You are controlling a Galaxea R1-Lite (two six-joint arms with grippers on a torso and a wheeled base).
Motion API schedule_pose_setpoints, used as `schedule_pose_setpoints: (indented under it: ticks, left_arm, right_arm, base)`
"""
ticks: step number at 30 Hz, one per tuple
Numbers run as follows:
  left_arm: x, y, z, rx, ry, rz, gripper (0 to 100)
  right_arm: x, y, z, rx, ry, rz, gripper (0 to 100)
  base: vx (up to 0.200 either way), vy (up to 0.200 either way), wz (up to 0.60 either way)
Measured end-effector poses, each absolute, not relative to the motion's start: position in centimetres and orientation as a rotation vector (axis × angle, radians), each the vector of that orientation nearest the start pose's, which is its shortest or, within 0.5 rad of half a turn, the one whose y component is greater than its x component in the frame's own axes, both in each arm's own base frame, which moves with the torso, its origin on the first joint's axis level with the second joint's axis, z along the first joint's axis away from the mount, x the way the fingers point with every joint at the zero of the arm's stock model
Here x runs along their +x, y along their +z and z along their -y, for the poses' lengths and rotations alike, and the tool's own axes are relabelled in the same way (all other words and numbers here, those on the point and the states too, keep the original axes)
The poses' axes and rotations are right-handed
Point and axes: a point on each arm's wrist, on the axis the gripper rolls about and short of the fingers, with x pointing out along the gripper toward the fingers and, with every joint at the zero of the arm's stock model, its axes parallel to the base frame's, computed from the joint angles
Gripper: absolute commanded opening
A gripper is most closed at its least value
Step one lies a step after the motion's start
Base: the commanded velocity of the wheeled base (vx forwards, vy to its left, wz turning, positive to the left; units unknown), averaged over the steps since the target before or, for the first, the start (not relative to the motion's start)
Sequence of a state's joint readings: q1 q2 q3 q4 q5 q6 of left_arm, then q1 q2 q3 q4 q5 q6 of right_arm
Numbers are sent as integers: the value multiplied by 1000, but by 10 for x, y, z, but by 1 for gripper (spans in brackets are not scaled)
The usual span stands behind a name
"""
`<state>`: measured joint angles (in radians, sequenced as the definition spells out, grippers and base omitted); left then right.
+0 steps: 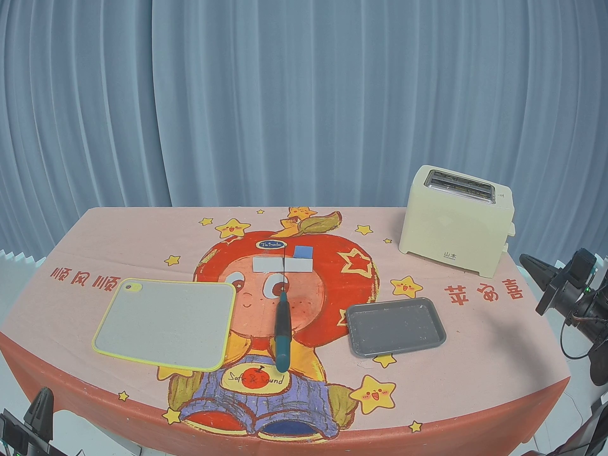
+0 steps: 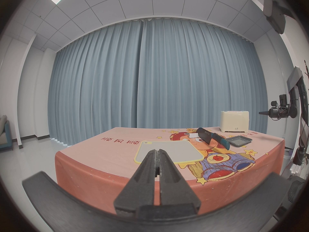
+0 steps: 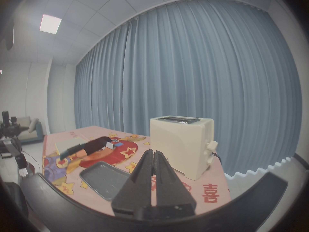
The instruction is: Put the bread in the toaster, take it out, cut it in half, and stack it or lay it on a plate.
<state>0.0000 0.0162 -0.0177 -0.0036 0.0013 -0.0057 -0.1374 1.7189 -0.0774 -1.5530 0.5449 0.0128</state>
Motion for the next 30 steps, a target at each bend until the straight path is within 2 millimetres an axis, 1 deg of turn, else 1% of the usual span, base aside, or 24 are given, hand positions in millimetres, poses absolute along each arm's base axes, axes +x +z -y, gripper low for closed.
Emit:
schedule_pose_setpoints:
  ticks: [2, 8, 12, 16, 20, 30]
  left_arm:
    - [-23, 81, 0, -6, 1, 5, 0]
    - [-23, 81, 0, -6, 1, 5, 0]
    - [-23, 81, 0, -6, 1, 5, 0]
    - [-23, 81, 0, -6, 1, 5, 0]
    - [-23, 81, 0, -6, 1, 5, 0]
    - [-23, 81, 0, -6, 1, 5, 0]
  right_arm:
    - [206, 112, 13, 67, 424, -74, 0]
    - [216, 129, -8, 95, 558, -6, 0]
    - [221, 129, -15, 92, 602, -13, 0]
    - [225, 127, -12, 87, 591, -22, 0]
    - [226, 126, 0, 70, 540, -15, 0]
    - [222, 118, 9, 59, 497, -49, 0]
  base:
    - [0, 0, 0]
    - [0, 0, 0]
    - [0, 0, 0]
    - [0, 0, 0]
    - [0, 0, 0]
    - [0, 0, 0]
